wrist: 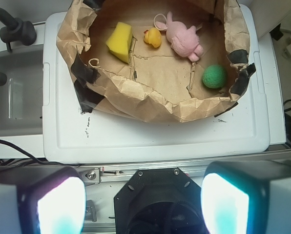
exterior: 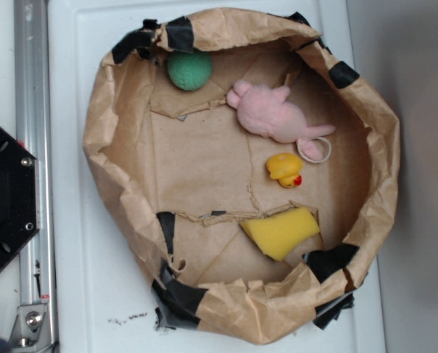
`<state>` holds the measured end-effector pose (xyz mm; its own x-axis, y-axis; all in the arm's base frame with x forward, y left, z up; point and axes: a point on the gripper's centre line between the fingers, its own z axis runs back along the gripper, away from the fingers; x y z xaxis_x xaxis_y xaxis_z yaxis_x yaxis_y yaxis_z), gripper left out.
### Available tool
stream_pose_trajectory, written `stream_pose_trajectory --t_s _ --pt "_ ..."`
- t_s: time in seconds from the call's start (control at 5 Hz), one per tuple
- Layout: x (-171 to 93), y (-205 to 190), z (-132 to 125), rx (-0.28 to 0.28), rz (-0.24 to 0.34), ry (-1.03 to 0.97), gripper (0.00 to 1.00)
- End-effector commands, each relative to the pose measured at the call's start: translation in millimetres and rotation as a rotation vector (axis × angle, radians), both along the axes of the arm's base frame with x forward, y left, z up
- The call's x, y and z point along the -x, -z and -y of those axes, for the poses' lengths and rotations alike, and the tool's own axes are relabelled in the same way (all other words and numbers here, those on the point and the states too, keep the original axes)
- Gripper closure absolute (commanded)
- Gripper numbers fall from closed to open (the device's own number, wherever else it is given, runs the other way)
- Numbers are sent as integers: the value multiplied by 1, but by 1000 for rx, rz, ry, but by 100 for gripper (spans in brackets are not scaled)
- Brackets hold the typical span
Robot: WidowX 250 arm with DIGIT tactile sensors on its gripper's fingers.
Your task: Grab the green ball.
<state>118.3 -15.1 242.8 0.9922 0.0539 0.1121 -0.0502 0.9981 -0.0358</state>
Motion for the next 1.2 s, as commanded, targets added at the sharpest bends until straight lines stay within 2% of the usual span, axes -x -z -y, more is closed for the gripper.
stream_pose_trajectory --t_s 0.0,0.2,0.4,0.6,1.0 --pt "0 0 0 0 0 0 0" --pt "-50 36 -10 -144 -11 149 0" --pt "-93 58 -24 -211 76 263 0" --pt "-103 68 -39 -355 140 59 0" --pt "-103 68 -39 -355 140 59 0"
